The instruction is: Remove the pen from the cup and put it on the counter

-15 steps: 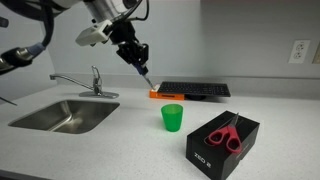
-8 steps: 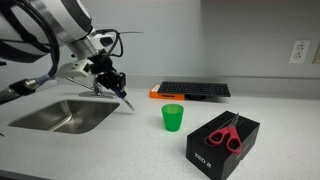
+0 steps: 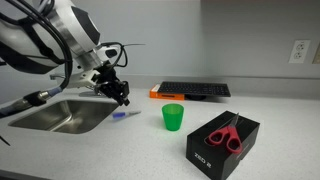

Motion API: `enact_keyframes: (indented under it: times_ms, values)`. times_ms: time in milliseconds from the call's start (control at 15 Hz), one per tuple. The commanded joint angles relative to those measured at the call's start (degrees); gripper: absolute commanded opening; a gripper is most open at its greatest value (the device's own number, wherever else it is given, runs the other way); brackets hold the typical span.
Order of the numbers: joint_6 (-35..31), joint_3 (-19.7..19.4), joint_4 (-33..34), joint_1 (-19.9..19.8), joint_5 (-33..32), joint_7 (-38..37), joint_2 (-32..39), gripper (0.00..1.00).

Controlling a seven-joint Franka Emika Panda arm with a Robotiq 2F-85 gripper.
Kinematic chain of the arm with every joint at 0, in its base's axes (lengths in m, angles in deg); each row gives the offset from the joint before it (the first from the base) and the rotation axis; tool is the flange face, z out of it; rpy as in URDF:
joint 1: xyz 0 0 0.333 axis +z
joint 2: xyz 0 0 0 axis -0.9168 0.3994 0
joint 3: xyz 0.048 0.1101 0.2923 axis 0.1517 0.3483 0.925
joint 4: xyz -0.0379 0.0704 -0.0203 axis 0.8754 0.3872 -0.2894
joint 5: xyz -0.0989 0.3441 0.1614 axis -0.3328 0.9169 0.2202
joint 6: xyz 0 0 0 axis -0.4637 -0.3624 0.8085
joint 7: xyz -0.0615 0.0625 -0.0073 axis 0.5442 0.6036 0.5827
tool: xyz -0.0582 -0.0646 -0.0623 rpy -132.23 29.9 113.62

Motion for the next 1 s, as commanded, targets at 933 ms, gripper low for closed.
enact_keyframes:
  times_ms: [933]
  values:
    - [0.33, -8.27, 2.95, 5.81, 0.32, 0.91, 4.79, 1.0]
